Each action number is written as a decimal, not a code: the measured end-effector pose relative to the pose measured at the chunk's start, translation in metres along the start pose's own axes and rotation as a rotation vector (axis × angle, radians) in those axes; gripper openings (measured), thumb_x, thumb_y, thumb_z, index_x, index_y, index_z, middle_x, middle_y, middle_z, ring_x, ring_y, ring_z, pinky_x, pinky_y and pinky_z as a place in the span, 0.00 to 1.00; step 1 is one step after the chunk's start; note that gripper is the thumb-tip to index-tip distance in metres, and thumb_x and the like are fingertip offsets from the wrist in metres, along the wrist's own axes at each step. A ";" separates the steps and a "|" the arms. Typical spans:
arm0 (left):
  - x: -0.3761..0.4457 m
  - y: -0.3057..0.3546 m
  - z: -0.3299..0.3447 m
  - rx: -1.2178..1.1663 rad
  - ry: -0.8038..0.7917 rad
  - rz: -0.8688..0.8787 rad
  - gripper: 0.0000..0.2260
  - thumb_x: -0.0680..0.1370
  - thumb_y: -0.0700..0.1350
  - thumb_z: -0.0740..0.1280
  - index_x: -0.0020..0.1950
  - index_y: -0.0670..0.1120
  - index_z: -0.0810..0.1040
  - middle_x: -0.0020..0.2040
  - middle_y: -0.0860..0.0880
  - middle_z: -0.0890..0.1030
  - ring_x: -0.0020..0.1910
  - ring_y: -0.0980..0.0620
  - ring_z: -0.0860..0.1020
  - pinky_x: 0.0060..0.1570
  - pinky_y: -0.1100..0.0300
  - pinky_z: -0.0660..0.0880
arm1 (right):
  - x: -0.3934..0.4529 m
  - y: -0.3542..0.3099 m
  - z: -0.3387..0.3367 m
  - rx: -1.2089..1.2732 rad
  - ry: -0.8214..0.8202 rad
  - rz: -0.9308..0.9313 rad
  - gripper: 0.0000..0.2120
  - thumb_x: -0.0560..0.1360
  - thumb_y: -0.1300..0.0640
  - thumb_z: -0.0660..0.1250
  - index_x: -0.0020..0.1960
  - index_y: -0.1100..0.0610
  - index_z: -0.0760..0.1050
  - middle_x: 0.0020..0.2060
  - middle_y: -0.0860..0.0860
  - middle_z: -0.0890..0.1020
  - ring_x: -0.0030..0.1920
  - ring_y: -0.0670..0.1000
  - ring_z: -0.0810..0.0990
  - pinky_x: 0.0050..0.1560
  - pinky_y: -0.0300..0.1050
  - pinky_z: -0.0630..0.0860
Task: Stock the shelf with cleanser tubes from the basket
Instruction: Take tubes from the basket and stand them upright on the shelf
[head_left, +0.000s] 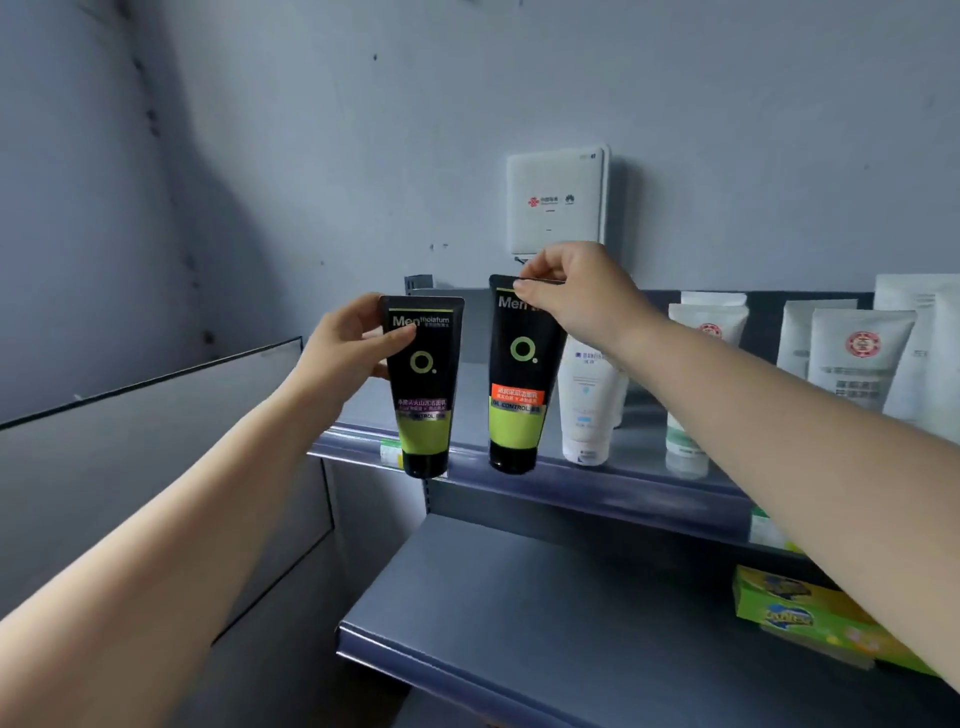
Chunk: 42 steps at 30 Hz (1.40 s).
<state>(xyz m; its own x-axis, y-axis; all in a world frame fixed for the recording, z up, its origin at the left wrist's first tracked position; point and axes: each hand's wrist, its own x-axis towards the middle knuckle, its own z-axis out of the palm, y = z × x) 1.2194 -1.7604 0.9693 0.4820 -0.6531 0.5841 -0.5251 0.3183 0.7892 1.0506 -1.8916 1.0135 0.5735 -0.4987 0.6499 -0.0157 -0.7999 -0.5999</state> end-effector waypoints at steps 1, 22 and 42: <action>0.003 -0.001 -0.002 0.010 0.010 -0.004 0.07 0.77 0.36 0.65 0.52 0.46 0.77 0.42 0.56 0.83 0.36 0.62 0.81 0.32 0.67 0.77 | 0.007 0.001 0.003 0.008 -0.002 -0.001 0.02 0.74 0.62 0.67 0.44 0.57 0.76 0.35 0.48 0.77 0.43 0.49 0.76 0.51 0.43 0.72; 0.114 -0.098 -0.071 -0.034 -0.135 0.004 0.07 0.77 0.37 0.65 0.51 0.47 0.77 0.48 0.51 0.82 0.42 0.57 0.82 0.42 0.58 0.79 | 0.125 0.026 0.108 -0.120 0.080 0.178 0.15 0.74 0.62 0.66 0.30 0.53 0.69 0.29 0.46 0.72 0.32 0.43 0.69 0.32 0.35 0.65; 0.151 -0.152 -0.095 -0.189 -0.484 0.016 0.06 0.76 0.38 0.66 0.49 0.48 0.77 0.44 0.54 0.83 0.42 0.56 0.81 0.40 0.56 0.81 | 0.172 0.044 0.165 -0.183 0.003 0.339 0.10 0.73 0.63 0.69 0.34 0.54 0.73 0.31 0.49 0.74 0.32 0.45 0.70 0.31 0.37 0.66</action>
<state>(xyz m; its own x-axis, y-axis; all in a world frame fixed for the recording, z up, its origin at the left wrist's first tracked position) 1.4384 -1.8422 0.9559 0.0715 -0.8760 0.4770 -0.3727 0.4202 0.8274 1.2838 -1.9578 1.0222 0.5085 -0.7457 0.4307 -0.3497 -0.6358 -0.6880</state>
